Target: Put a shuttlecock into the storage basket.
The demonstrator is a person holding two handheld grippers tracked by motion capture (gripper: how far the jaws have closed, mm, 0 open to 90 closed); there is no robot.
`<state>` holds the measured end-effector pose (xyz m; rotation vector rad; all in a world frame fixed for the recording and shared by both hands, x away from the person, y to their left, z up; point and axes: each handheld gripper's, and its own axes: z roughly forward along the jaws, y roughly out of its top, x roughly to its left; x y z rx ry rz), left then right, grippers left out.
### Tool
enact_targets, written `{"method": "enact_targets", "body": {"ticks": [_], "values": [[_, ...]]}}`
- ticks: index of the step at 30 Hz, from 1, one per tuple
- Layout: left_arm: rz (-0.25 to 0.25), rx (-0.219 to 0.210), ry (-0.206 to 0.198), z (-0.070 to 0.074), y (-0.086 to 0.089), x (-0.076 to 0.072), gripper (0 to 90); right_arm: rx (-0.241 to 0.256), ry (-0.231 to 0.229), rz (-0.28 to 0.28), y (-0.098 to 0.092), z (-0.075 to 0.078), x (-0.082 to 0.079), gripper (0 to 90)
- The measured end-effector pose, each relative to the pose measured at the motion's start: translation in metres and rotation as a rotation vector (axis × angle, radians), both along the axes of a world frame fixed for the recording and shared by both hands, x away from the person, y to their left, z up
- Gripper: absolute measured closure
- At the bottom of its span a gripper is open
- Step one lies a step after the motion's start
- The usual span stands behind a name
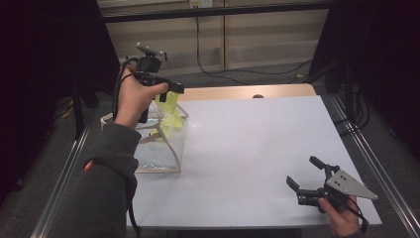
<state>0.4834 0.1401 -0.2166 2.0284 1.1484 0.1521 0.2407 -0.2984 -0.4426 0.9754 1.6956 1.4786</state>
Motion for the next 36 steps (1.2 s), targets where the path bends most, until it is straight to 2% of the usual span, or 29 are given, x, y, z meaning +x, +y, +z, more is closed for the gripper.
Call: {"method": "enact_targets", "body": {"ticks": [36], "values": [[0.035, 0.006, -0.017, 0.012, 0.025, -0.001, 64.9, -0.002, 0.004, 0.000, 0.000, 0.000, 0.000, 1.1]]}}
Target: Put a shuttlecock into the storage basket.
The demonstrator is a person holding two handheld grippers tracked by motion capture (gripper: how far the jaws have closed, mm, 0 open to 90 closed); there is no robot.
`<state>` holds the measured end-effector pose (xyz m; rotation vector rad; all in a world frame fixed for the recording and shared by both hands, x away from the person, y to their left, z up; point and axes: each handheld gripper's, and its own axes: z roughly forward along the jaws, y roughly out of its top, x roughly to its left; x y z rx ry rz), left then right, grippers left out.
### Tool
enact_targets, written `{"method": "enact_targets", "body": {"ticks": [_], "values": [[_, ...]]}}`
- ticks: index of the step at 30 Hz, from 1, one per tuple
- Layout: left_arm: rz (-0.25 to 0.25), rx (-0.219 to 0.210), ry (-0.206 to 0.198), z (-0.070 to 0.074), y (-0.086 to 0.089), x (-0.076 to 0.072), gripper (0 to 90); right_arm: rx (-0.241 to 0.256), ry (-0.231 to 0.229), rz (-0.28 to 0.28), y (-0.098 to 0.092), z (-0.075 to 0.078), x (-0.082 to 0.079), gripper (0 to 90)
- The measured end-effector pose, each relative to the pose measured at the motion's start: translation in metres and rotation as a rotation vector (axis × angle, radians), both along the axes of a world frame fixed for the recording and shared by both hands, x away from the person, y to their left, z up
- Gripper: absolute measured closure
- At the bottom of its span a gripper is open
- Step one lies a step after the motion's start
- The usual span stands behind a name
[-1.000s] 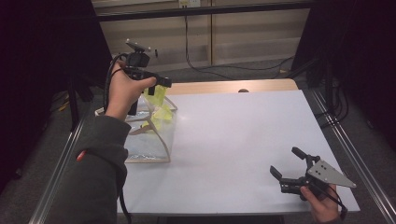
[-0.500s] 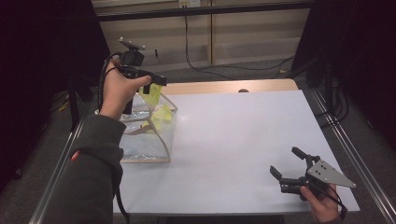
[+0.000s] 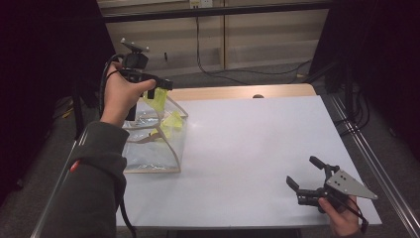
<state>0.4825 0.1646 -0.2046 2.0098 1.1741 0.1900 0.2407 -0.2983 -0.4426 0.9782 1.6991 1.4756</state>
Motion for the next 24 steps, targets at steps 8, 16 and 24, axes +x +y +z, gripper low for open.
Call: {"method": "enact_targets", "body": {"ticks": [8, 16, 24], "values": [[0.007, 0.000, -0.001, 0.001, 0.005, -0.001, 64.9, 0.000, 0.000, 0.000, 0.000, 0.000, 0.000, 1.1], [0.010, 0.000, -0.003, 0.002, 0.008, -0.002, 64.9, -0.002, -0.002, 0.000, 0.000, 0.000, 0.000, 1.1], [0.013, 0.002, -0.007, 0.004, 0.013, -0.003, 65.0, -0.001, -0.002, -0.001, 0.000, 0.000, 0.000, 1.1]]}}
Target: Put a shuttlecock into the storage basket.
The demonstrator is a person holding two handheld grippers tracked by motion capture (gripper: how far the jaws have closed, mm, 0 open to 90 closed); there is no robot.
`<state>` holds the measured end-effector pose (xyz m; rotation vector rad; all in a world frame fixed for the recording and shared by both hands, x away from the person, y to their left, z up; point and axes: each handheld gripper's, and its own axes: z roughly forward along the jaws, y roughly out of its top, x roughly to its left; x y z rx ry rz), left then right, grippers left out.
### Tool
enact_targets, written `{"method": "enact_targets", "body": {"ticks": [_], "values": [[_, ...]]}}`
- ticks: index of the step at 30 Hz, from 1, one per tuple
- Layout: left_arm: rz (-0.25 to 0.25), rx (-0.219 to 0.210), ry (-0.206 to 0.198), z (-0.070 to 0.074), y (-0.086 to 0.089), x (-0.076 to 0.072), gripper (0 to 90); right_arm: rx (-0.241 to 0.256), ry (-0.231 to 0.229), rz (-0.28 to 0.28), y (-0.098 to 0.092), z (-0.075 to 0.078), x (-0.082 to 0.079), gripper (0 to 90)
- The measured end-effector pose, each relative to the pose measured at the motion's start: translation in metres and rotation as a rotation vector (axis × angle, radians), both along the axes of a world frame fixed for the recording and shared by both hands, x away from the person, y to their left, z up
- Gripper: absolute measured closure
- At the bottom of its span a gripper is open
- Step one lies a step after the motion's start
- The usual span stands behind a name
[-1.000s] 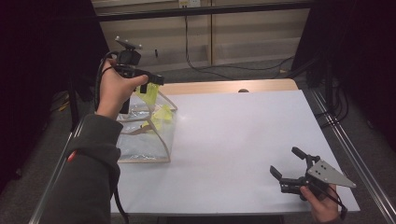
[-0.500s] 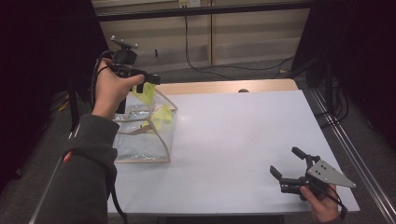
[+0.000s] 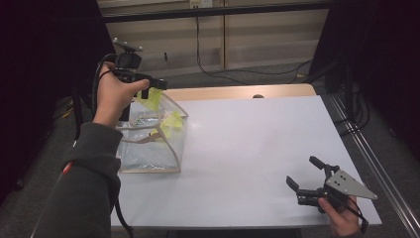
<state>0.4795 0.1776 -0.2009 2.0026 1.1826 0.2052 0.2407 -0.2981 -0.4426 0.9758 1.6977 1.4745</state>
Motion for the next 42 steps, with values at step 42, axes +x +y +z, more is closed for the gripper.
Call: {"method": "enact_targets", "body": {"ticks": [42], "values": [[0.036, -0.002, -0.006, -0.005, 0.025, -0.002, 64.9, 0.001, -0.001, 0.001, 0.000, 0.000, 0.000, 1.1]]}}
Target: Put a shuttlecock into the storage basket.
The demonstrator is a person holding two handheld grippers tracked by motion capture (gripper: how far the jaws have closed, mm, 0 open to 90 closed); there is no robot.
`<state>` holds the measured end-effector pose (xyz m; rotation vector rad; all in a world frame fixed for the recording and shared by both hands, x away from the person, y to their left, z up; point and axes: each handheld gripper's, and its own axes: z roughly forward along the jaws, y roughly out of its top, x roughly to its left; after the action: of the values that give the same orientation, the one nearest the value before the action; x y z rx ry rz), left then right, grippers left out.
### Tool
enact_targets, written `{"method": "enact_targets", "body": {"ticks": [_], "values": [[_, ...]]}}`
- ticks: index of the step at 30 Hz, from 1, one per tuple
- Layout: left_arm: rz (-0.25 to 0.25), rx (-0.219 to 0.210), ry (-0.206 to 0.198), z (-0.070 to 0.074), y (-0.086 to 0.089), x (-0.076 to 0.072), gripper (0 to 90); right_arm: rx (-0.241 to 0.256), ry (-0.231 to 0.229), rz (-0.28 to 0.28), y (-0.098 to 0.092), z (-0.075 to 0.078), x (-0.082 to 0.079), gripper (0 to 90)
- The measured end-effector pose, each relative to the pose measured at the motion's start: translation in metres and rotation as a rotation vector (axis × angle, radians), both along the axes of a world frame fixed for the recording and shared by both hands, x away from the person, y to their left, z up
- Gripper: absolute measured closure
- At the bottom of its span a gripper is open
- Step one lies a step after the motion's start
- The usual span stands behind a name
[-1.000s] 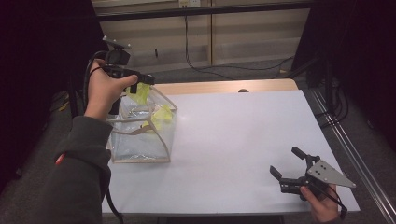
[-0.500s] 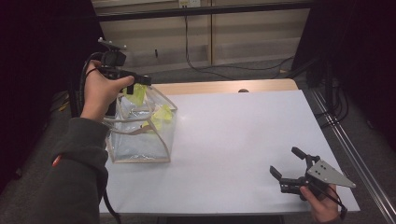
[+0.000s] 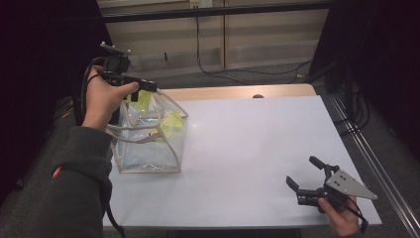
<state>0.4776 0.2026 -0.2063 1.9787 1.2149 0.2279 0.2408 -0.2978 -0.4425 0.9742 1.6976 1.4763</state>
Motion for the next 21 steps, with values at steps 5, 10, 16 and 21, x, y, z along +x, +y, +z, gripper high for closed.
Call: {"method": "enact_targets", "body": {"ticks": [5, 10, 16, 21], "values": [[0.003, 0.000, -0.002, -0.0028, 0.0038, 0.0009, 64.9, 0.004, 0.000, -0.001, 0.0004, 0.0001, 0.0000, 1.1], [0.003, 0.006, -0.004, -0.0037, 0.0068, 0.0010, 64.9, 0.000, 0.000, 0.000, 0.0000, 0.0000, 0.0001, 1.1], [0.008, 0.004, -0.009, -0.0054, 0.0081, 0.0011, 64.9, 0.005, 0.001, -0.001, 0.0005, 0.0001, -0.0001, 1.1], [0.006, 0.006, -0.007, -0.0078, 0.0097, 0.0015, 64.9, 0.005, 0.000, -0.001, 0.0004, 0.0002, -0.0001, 1.1]]}}
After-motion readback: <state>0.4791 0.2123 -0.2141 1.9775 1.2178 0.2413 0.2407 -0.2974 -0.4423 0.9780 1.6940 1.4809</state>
